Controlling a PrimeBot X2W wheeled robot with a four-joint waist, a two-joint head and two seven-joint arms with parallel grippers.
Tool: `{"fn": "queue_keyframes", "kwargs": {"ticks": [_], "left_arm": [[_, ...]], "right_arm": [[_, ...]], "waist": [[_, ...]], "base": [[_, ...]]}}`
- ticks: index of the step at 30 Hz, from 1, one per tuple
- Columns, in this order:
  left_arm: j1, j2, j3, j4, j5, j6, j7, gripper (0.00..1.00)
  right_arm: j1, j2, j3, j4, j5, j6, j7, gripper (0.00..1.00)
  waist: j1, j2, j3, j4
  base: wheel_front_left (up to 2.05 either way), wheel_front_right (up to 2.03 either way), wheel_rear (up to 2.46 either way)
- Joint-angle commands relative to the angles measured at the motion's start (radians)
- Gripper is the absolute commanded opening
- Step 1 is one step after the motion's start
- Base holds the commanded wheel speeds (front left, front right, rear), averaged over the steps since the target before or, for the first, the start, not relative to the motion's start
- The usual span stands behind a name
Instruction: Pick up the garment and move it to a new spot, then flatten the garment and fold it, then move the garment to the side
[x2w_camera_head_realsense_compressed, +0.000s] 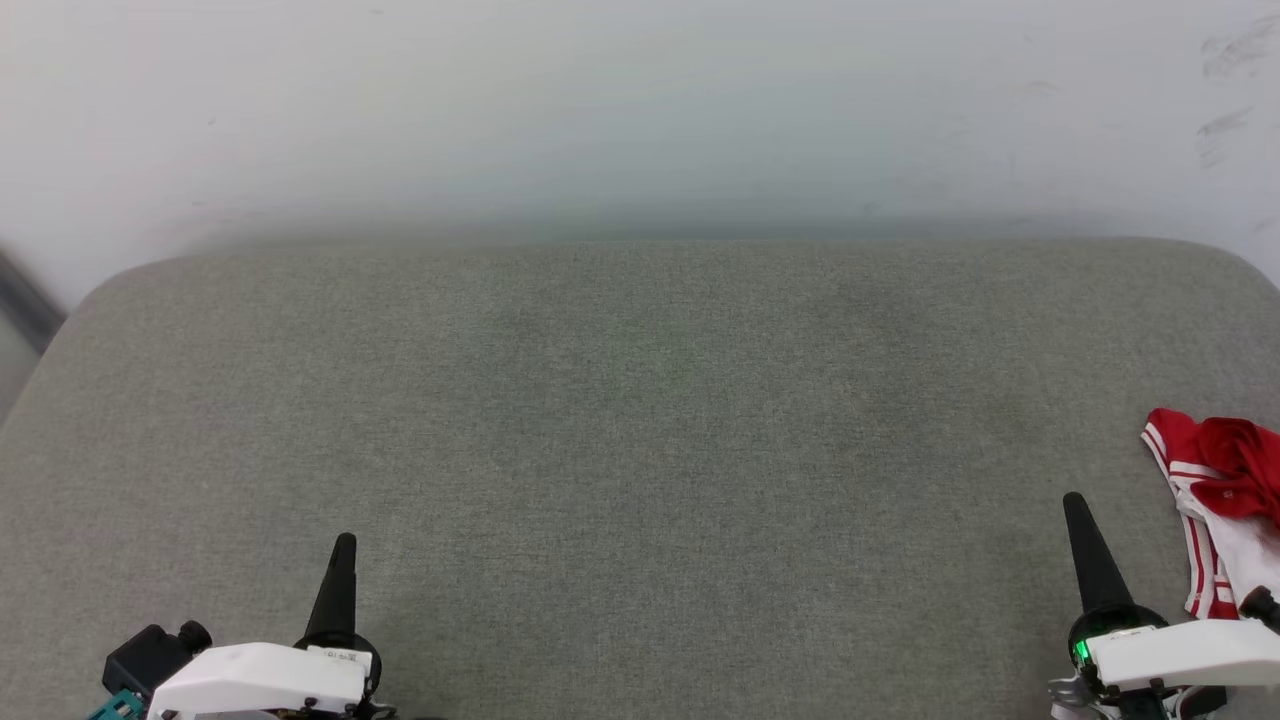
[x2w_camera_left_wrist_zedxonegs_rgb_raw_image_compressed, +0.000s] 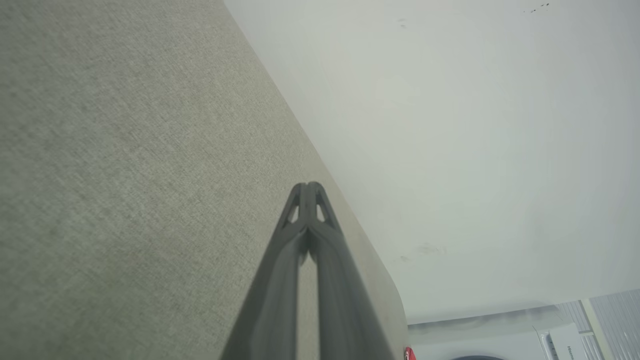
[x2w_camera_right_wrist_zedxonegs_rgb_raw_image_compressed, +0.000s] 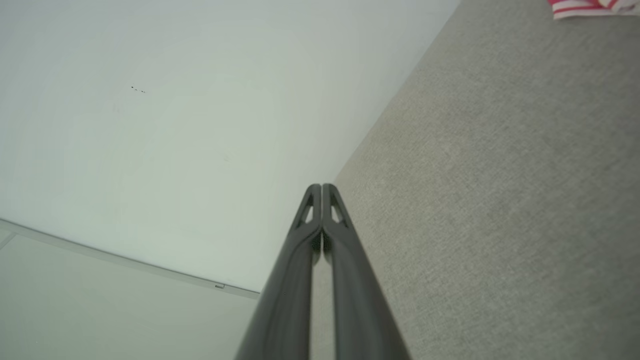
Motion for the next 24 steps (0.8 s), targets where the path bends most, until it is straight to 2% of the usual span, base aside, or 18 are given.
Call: {"fn": "queue_keyframes", "kwargs": {"ticks": [1, 24], "left_arm": [[-0.029, 0.002, 0.006, -0.004, -0.026, -0.007, 0.008, 0.0], [-0.078, 0.002, 0.022, 0.03, -0.265, -0.028, 0.068, 0.0]], "right_arm": [[-0.03, -0.008, -0.002, -0.003, 0.028, 0.0, 0.006, 0.0], [-0.07, -0.005, -0.015, 0.03, 0.267, 0.0, 0.069, 0.0]], "waist": [[0.0, 0.0, 0.0, 0.0], [0.0, 0.0, 0.004, 0.002]], "base": [[0.0, 0.0, 0.0], [0.0, 0.0, 0.0]]}}
